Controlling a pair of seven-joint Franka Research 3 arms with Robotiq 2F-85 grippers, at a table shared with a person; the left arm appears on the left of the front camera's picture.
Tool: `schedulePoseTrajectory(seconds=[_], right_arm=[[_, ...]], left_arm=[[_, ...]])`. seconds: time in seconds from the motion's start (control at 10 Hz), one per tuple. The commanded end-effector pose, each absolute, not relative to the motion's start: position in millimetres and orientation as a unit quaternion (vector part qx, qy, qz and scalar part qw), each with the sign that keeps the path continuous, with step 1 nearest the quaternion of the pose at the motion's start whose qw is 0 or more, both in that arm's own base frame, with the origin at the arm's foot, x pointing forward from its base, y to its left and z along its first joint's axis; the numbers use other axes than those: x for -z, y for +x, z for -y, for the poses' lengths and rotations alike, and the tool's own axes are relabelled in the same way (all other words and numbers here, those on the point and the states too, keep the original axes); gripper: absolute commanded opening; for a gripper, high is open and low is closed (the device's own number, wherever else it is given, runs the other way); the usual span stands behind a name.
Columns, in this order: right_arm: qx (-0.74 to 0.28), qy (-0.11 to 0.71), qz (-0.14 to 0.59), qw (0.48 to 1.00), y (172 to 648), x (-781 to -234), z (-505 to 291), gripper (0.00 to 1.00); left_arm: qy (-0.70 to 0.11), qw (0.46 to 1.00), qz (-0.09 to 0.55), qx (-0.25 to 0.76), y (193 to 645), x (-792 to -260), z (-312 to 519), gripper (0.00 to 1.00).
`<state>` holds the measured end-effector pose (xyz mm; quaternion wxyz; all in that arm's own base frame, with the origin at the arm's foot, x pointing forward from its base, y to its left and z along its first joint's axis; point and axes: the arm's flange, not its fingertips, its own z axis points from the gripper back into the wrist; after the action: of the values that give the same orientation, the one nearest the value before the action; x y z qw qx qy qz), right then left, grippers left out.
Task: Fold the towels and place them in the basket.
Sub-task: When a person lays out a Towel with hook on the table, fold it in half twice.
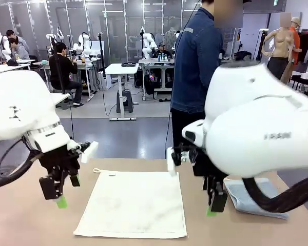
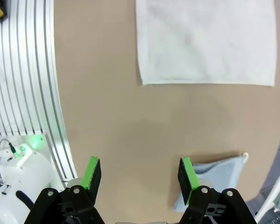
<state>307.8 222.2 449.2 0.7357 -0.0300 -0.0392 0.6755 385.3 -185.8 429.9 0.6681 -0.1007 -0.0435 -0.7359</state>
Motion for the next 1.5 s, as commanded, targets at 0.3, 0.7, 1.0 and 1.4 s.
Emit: schedulePoseTrajectory(seconds=[0.3,0.7,1.0,1.4], right_arm=[[-0.678,-0.031,0.021,0.734,312,-387,-252,0.83],[-0.702,-0.02,0.034,0.711,337,-346,-256,0.83],[-0.715,-0.027,0.033,0.698,350,-322,-257,0.83],[-0.717,-0.016,0.049,0.695,355,-311,-260,0.83]], left_arm=[[-0.094,0.676,0.044,0.73,374,-362,182,1.0],[-0.072,0.686,0.069,0.721,363,-330,198,1.0],[-0.049,0.699,0.066,0.711,364,-315,208,1.0],[-0.048,0.71,0.058,0.7,368,-303,213,1.0]])
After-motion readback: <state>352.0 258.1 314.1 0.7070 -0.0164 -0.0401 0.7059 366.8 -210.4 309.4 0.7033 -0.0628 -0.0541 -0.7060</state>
